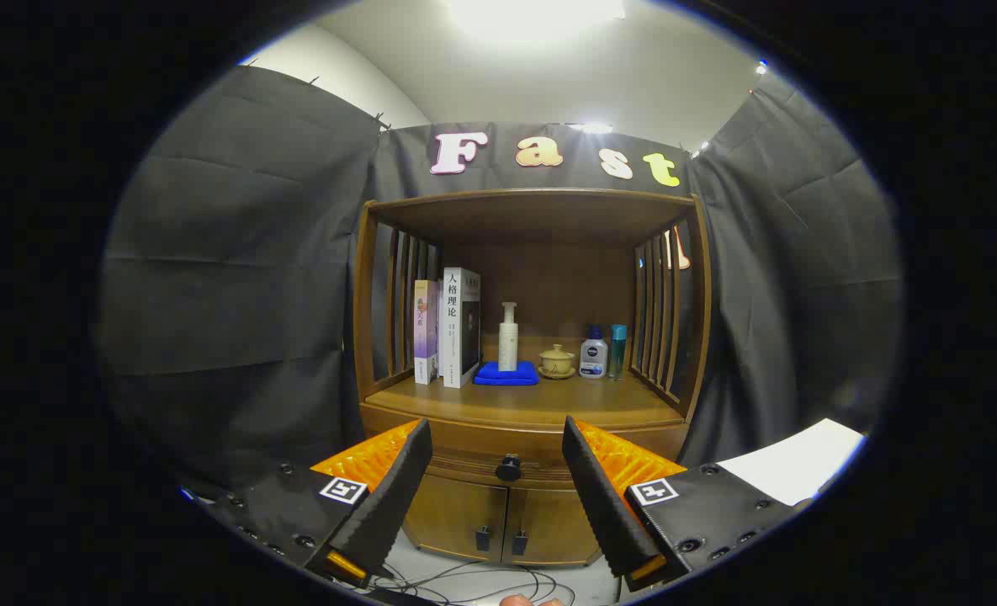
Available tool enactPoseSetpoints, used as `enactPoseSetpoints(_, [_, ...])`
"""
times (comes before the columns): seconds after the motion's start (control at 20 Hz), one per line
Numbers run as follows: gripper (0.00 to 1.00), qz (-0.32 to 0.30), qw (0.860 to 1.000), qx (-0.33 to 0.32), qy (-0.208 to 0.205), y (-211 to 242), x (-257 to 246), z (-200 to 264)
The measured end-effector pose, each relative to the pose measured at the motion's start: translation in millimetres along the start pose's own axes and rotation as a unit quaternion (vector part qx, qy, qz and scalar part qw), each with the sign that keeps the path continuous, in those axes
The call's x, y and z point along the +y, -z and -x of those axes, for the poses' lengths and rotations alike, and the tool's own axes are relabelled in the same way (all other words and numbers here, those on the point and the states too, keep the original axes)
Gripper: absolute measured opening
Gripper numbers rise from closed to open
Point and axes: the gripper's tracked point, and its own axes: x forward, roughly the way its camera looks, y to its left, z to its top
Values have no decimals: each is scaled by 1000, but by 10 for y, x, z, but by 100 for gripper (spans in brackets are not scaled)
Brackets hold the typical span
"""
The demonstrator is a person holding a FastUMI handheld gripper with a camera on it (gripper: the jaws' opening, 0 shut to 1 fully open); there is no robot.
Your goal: Pull open the drawer, take out the items inside it, and place them on the countertop above the cabinet.
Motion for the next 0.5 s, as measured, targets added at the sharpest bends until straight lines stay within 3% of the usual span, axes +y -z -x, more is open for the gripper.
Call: enactPoseSetpoints(0.5, [98,-10,1000,-3,-6,0,31,6])
